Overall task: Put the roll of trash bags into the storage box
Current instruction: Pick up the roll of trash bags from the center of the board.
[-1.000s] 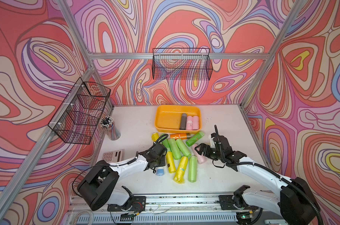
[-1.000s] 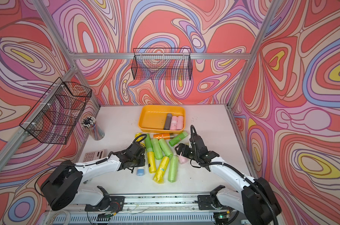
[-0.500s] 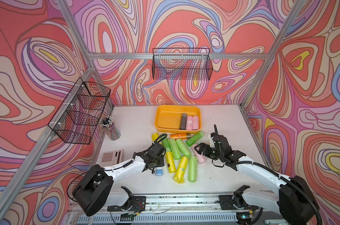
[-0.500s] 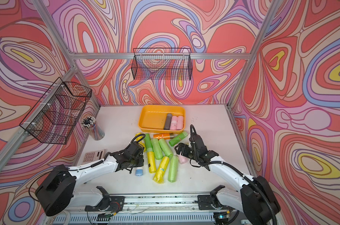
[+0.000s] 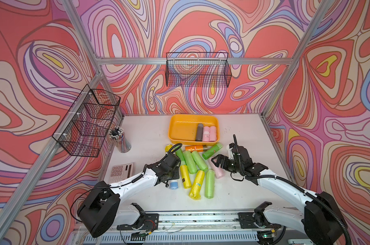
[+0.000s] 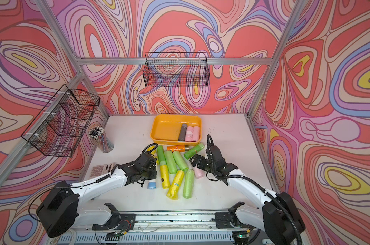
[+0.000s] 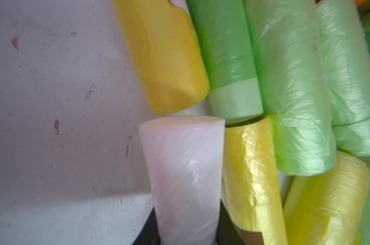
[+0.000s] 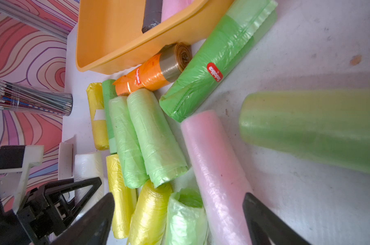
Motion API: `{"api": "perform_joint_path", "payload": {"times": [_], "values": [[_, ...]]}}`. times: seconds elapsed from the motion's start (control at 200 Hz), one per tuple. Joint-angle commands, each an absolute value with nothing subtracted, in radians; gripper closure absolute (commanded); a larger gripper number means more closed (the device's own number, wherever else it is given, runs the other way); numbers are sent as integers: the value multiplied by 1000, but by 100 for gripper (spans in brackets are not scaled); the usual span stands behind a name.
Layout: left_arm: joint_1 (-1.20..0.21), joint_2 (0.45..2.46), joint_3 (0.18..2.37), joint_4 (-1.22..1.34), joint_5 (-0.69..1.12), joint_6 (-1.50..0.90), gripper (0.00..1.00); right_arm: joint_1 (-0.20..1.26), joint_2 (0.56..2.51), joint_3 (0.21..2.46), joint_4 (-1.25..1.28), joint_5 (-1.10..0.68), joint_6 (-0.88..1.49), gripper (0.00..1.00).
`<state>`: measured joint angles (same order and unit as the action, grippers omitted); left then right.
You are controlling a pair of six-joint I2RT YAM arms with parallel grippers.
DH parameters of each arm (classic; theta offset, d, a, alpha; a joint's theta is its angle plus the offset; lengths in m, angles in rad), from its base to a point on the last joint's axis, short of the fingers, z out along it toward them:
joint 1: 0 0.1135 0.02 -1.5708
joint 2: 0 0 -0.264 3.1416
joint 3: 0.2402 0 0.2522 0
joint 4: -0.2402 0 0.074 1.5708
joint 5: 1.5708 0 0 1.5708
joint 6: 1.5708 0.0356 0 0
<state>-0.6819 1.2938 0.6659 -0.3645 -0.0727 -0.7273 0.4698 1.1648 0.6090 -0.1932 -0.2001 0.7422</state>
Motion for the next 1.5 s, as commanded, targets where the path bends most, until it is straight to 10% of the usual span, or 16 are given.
{"api": "perform_joint_path", "payload": {"times": [0.0,1.497], "values": [[-689,1251,689,-390,-94,-741,94,467,1156,620,-174,-211,750,4],[-689,1299,833,-430,-92,-744,100,466,1141,651,-181,-202,713,3]]}}
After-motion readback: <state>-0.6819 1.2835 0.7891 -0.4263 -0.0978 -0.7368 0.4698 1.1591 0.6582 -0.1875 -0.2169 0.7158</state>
